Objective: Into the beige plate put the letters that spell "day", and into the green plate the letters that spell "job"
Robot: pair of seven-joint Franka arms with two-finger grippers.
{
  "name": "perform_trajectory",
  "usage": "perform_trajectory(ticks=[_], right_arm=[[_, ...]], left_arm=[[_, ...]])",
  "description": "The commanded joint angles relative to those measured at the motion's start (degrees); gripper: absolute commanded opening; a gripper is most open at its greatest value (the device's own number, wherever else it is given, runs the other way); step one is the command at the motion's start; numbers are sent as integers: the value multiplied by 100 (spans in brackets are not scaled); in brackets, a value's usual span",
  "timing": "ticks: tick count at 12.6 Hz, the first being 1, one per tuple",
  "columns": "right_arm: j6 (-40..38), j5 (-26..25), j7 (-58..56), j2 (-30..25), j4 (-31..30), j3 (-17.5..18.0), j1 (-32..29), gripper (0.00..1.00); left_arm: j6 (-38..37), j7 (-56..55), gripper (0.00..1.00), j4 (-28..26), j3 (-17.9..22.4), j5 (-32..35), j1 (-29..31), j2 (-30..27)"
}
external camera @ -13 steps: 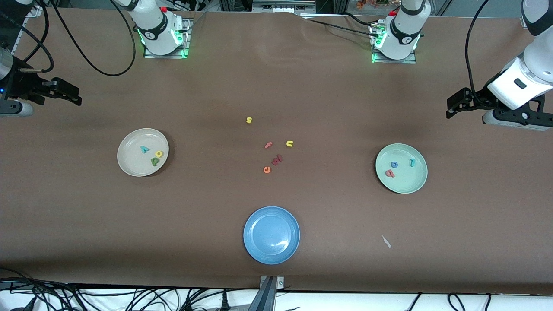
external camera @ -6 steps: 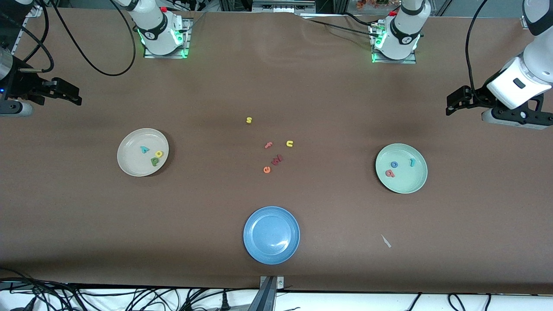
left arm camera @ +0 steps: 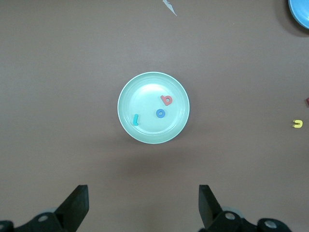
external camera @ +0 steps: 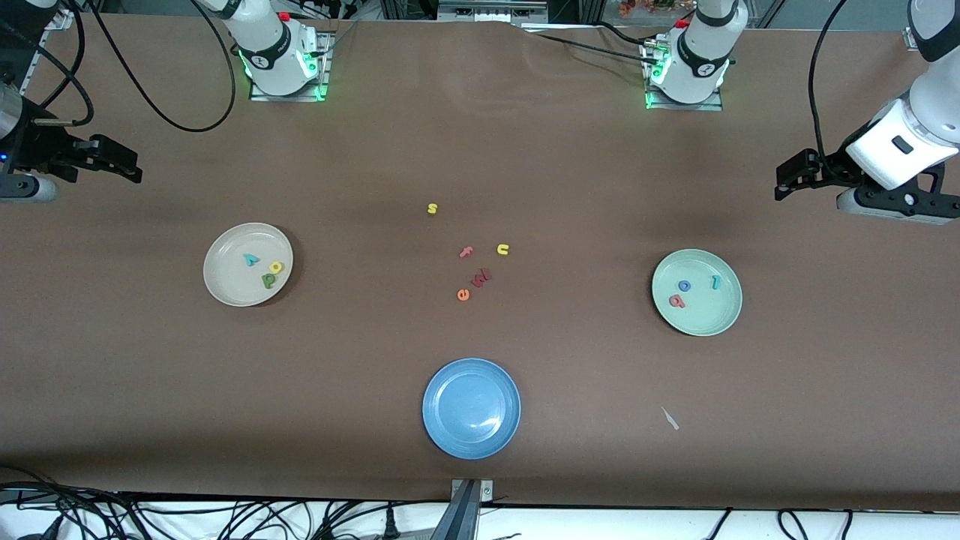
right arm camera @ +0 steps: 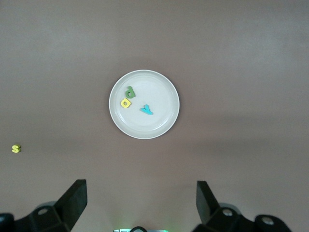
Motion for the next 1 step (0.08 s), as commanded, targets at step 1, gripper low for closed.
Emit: perform_trajectory(ticks=[1], right_arm=[[-70,25,0,-9,32,32,-31,100]], left_arm=[[-125,-12,100,128,-17,77,0,22]])
